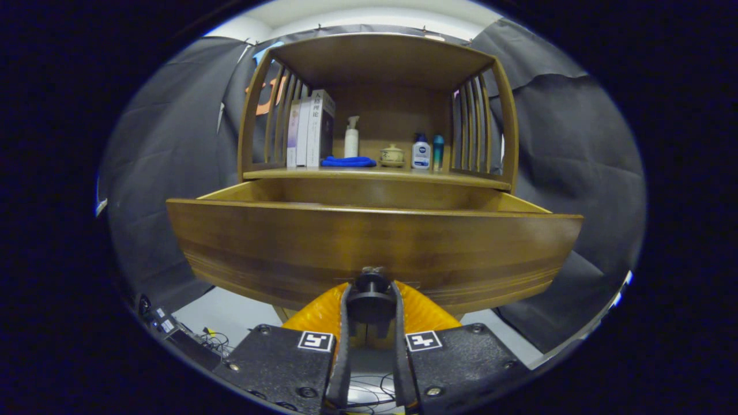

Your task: Pull open the drawer, take out the items inside it, and place them on the countertop above the cabinet.

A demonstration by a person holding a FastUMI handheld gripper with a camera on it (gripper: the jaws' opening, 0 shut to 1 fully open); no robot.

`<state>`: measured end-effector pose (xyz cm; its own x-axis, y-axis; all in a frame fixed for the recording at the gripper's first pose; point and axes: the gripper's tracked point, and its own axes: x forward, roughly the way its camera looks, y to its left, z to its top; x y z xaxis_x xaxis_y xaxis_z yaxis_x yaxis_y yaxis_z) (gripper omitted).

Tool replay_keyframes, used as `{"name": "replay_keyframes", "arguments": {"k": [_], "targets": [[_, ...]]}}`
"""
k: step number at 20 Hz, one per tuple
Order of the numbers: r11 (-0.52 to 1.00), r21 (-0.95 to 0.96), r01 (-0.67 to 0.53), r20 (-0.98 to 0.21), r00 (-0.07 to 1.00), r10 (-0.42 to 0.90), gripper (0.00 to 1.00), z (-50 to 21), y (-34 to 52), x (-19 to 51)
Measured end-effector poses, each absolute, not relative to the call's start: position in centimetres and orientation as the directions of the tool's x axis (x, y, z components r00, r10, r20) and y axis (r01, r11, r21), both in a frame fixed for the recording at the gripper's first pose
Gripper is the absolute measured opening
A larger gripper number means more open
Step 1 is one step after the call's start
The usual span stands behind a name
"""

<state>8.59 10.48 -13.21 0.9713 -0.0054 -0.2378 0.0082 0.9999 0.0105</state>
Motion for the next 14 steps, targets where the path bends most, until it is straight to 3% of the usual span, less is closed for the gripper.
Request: {"name": "replay_keyframes", "arguments": {"k": [12, 14], "targets": [[1.0, 0.018, -0.01, -0.295, 0.955, 0.015, 0.33, -14.1, 10.4, 5.0], [0.998, 0.063, -0.019, -0.291, 0.956, 0.037, 0.39, -13.9, 10.4, 4.8]]}}
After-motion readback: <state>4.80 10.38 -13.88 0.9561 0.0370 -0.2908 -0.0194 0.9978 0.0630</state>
